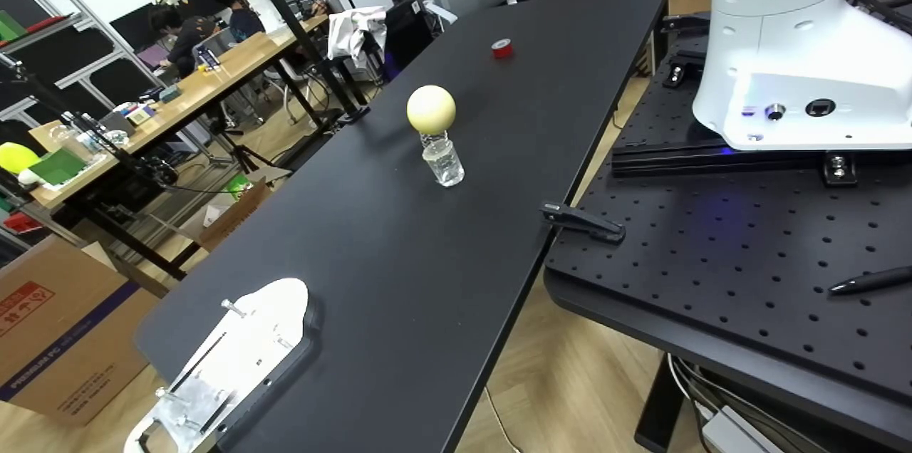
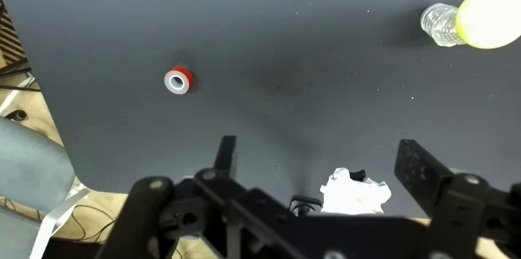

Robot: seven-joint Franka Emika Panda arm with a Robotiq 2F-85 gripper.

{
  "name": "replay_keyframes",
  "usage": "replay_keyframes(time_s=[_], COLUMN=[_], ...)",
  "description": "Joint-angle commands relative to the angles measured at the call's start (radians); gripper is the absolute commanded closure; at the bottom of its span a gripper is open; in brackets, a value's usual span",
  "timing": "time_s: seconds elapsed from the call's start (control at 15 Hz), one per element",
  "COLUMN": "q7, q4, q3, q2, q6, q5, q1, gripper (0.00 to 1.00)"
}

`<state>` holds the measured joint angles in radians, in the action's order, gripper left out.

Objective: Unhang the white cloth from the black stand

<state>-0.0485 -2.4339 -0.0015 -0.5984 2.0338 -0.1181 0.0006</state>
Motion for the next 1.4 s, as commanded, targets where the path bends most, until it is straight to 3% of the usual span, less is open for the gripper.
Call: replay_keyframes(time_s=[0.0, 0.8, 1.33], q7=[-0.006, -0.016, -0.084], q4=[0.017, 0.148, 0.419], q3=[-0.002, 0.048, 0.069], q2=[0.046, 0.333, 0.656], q6=[0.000, 0.097, 0.052], q5=[0.003, -0.050, -0.042], q1=[-0.001, 0.019, 0.045], gripper=[0.00, 0.00, 0.00])
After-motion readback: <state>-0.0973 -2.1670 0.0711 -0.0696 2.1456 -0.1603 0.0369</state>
